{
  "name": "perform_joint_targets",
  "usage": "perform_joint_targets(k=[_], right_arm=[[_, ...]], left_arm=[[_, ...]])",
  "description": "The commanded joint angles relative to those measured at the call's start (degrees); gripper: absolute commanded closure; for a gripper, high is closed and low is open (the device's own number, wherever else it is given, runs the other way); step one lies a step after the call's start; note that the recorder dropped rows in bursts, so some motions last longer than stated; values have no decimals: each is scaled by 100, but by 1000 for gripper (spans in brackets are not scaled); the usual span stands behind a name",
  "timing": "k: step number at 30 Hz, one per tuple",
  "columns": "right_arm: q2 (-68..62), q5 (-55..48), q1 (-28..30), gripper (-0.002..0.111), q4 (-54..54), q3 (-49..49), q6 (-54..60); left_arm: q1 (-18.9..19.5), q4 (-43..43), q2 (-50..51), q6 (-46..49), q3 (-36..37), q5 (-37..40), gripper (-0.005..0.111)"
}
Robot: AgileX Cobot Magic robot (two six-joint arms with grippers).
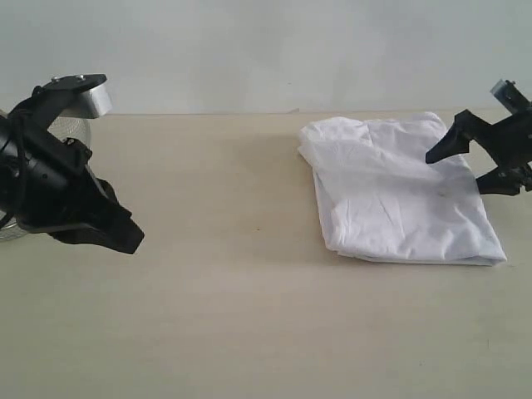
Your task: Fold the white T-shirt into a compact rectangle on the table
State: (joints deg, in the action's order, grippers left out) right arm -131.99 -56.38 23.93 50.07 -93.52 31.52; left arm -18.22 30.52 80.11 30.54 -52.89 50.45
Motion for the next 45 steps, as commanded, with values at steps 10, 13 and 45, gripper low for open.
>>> perform_joint_targets(k=[10,13,45], right_arm=[[1194,355,205,90,-1020,23,-429],[1444,262,16,108,-965,149,-370],[2409,2507,-787,108,-1533,2255,-396]], left_arm=[[-33,52,-45,-33,23,-80,102],[-33,52,-45,-33,23,-166,102],[-33,160,-45,-18,23,-249,102]])
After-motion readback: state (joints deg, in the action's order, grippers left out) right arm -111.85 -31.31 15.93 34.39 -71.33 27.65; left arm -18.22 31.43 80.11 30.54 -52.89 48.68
